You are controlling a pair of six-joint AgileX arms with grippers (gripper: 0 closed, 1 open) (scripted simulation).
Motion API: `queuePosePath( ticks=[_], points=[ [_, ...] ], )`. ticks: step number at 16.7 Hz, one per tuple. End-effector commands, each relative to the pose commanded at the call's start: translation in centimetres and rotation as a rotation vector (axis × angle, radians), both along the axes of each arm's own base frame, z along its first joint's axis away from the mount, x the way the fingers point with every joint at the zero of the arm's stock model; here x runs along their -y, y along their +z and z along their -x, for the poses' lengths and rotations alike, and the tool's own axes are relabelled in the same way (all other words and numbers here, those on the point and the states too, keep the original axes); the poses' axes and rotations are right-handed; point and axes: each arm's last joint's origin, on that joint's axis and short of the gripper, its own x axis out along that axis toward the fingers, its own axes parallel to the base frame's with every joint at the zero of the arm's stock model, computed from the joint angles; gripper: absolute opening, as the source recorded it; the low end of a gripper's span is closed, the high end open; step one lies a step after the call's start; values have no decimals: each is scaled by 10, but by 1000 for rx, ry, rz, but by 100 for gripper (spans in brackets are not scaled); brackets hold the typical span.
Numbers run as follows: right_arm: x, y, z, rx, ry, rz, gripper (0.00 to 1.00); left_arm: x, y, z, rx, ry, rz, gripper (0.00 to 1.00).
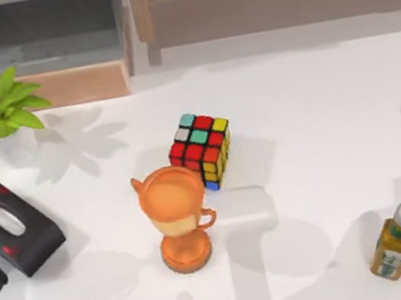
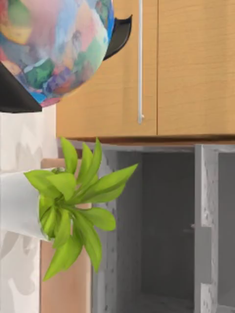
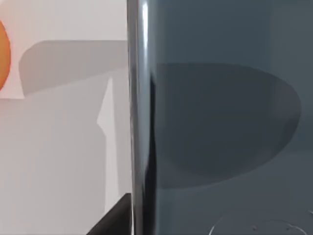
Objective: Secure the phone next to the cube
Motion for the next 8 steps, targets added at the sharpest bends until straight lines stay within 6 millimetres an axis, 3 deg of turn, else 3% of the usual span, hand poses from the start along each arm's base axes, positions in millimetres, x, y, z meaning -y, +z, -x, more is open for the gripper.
queuePosePath(
  ticks=[4, 8],
  points=[
    [-34, 35, -29, 69, -11, -5, 0, 0, 0, 0, 0, 0, 0, 100],
    [-90, 50, -56, 59, 14, -59, 0, 0, 0, 0, 0, 0, 0, 100]
  ],
)
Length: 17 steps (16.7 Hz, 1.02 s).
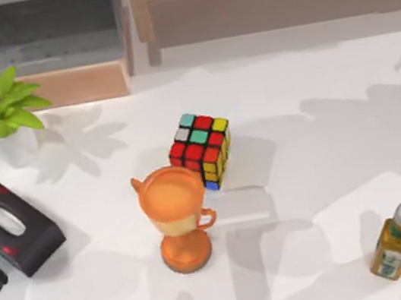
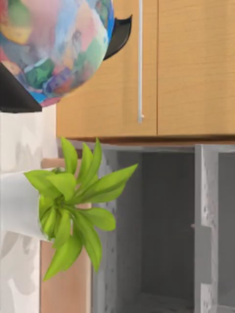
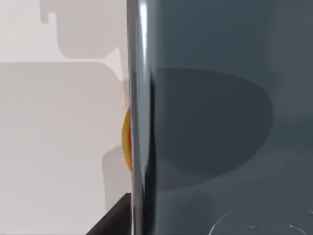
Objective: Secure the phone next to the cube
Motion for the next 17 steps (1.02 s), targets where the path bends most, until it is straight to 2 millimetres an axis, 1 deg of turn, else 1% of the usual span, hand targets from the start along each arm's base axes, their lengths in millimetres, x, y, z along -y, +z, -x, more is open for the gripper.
queuePosePath(
  ticks=[2, 5, 8, 11, 14, 17],
  points=[
    [-32, 0, -11, -32, 25, -28, 0, 0, 0, 0, 0, 0, 0, 100],
    [-83, -7, -24, -96, 74, -58, 0, 0, 0, 0, 0, 0, 0, 100],
    [-133, -21, -31, -164, 128, -64, 0, 0, 0, 0, 0, 0, 0, 100],
    [-178, -37, -34, -212, 181, -53, 0, 0, 0, 0, 0, 0, 0, 100],
    [-214, -52, -34, -240, 229, -32, 0, 0, 0, 0, 0, 0, 0, 100],
    [-238, -64, -33, -251, 263, -12, 0, 0, 0, 0, 0, 0, 0, 100]
  ],
)
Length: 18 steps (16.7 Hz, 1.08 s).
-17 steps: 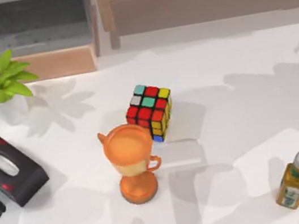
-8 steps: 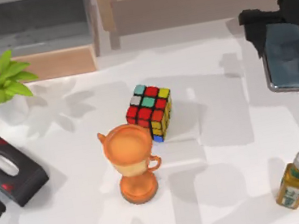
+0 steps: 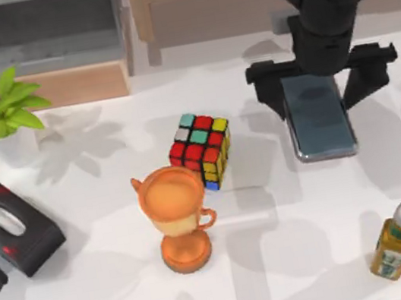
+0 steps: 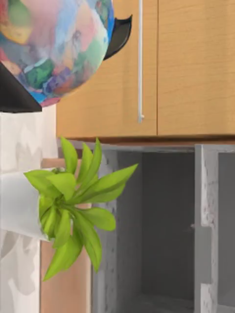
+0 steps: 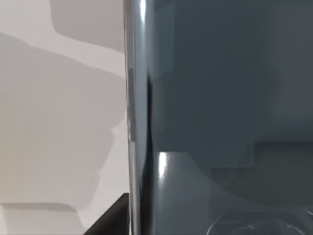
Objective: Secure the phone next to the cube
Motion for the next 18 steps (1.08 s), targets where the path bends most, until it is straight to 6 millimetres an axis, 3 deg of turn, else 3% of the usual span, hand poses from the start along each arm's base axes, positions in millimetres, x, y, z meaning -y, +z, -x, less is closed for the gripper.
queuePosePath(
  ticks=[3, 18],
  points=[
    [-8, -5, 0, -1, 13, 7, 0, 0, 0, 0, 0, 0, 0, 100],
    [-3, -6, 3, -30, -3, -28, 0, 0, 0, 0, 0, 0, 0, 100]
  ],
)
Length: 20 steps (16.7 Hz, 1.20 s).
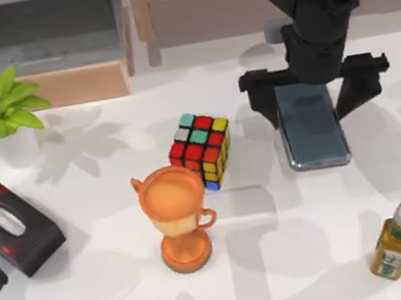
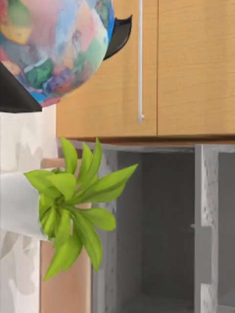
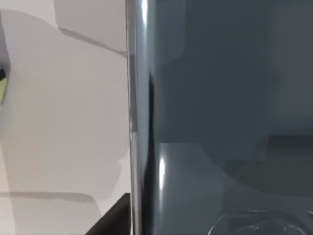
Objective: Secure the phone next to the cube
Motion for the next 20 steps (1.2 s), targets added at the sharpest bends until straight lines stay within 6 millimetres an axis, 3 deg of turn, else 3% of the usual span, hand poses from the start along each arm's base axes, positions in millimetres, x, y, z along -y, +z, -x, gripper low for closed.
queuePosePath(
  ticks=[13, 20],
  points=[
    [5, -8, 8, -108, -35, -97, 0, 0, 0, 0, 0, 0, 0, 100],
    [3, -3, 9, -87, -26, -129, 0, 0, 0, 0, 0, 0, 0, 100]
  ],
)
